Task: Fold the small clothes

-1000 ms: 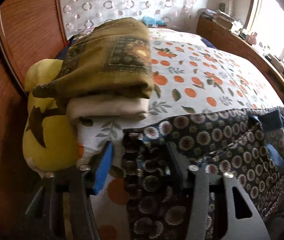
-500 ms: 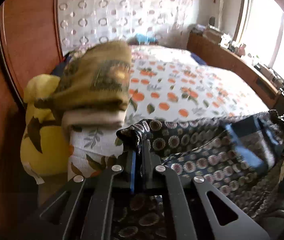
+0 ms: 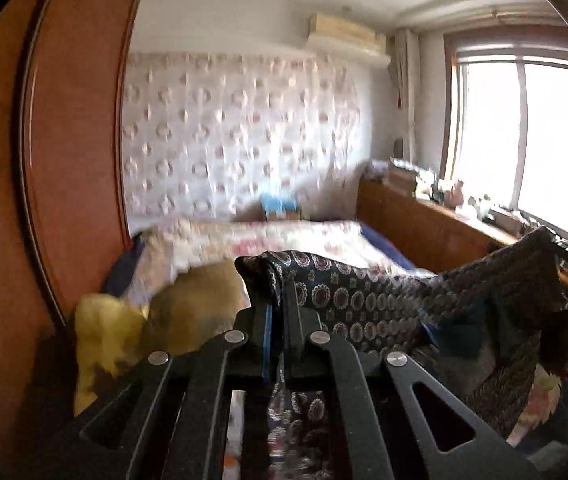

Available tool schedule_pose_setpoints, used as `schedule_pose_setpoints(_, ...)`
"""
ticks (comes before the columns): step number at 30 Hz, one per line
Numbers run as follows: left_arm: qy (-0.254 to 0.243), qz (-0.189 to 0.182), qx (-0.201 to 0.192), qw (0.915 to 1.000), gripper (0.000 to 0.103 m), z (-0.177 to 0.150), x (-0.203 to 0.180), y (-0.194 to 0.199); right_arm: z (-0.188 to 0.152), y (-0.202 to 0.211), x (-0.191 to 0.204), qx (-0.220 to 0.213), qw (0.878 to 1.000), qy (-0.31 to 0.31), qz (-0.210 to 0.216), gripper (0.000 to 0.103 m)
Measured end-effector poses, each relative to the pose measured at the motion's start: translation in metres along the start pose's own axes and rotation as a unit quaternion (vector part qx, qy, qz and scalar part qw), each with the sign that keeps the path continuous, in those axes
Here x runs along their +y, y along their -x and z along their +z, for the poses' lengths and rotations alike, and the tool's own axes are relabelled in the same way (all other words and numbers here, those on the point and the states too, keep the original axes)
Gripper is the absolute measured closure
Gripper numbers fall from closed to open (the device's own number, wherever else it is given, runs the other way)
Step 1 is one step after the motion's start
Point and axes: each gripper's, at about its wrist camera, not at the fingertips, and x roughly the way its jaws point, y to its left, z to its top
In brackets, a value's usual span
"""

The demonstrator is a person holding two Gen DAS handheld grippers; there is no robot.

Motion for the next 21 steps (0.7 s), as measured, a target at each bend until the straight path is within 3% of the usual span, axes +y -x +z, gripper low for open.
schedule_pose_setpoints(5,-0.007,0.023,-0.05,0.9985,0.099,0.054,0.013,-0.001,0.065,0.016,-0.005,-0.049,0.998,0.028,-0.025,0.1)
schedule_pose_setpoints(10,-0.01,0.053,-0.038,0.9978,0.099,0.07,0.029,-0.047,0.077,-0.028,-0.011,-0.019,0.996,0.048,-0.068,0.1)
schedule_pose_setpoints(18,-0.022,0.067,0.08,0.9943,0.098,0.031,0.045,-0.161,0.026,-0.15,0.001,0.13,0.987,0.036,-0.092,0.099)
schedule_pose_setpoints(20,-0.024,0.04,0.121,0.9915,0.088,0.016,0.048,-0.182,0.006,-0.179,0.01,0.195,0.975,0.038,-0.097,0.084)
schedule_pose_setpoints(21,-0.025,0.04,0.138,0.9894,0.076,0.008,0.05,-0.189,-0.002,-0.187,0.015,0.21,0.971,0.042,-0.106,0.081)
